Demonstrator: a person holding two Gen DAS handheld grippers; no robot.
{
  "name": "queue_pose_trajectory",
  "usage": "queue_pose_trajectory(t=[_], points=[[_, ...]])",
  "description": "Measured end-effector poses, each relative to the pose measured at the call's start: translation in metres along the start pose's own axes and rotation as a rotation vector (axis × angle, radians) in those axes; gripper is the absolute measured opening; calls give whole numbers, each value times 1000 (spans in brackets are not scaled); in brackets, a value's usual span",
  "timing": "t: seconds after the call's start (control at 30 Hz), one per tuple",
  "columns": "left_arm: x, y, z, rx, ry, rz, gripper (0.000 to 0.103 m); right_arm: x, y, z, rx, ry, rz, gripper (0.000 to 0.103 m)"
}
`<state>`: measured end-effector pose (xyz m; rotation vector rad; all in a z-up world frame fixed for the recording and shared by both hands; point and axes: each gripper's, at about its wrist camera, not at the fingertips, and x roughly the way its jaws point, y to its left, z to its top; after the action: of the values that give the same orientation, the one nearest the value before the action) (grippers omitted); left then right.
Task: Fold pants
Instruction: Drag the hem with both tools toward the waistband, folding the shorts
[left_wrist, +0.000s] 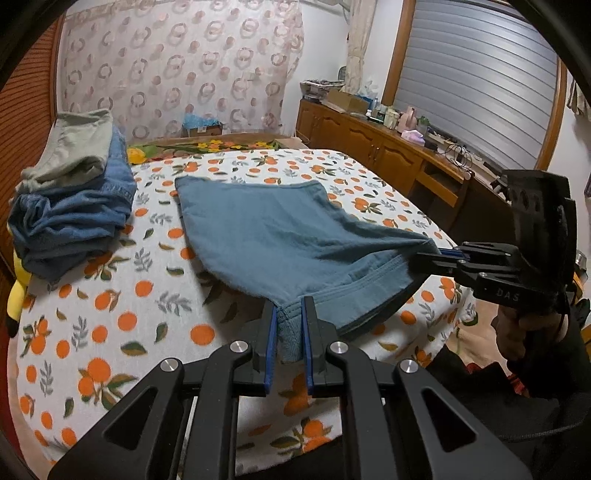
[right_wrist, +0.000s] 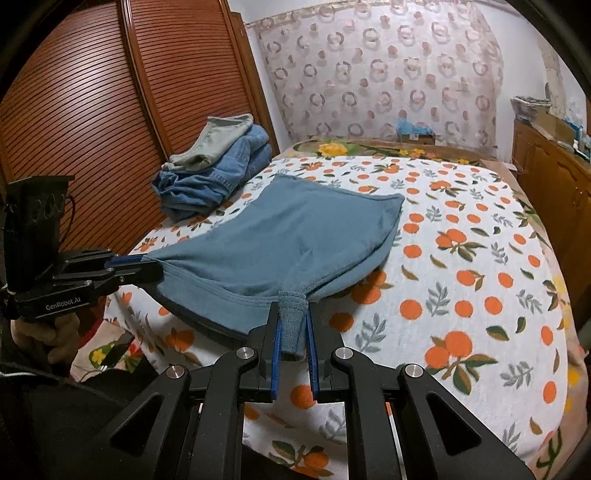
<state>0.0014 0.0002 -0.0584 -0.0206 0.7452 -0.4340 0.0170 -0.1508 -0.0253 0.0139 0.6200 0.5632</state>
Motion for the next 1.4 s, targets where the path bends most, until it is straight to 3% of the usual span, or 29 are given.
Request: queue_pose_trajectory(t=[0.37, 0.67, 1.03, 1.23, 1.4], points=[[13, 16, 40, -3, -57, 36, 13, 7, -9, 29, 5, -91, -23, 11], [35, 29, 66, -12, -55, 62, 13, 29, -22, 47, 13, -103, -37, 11], [73, 51, 93, -13, -22, 109, 13, 79, -40, 73, 64, -84, -51, 11], [91, 62, 92, -40, 8, 111, 13, 105, -42, 82, 42, -37, -91, 11], [94, 66, 85, -58, 15, 101, 23, 115, -39, 82, 21, -8, -122, 15]])
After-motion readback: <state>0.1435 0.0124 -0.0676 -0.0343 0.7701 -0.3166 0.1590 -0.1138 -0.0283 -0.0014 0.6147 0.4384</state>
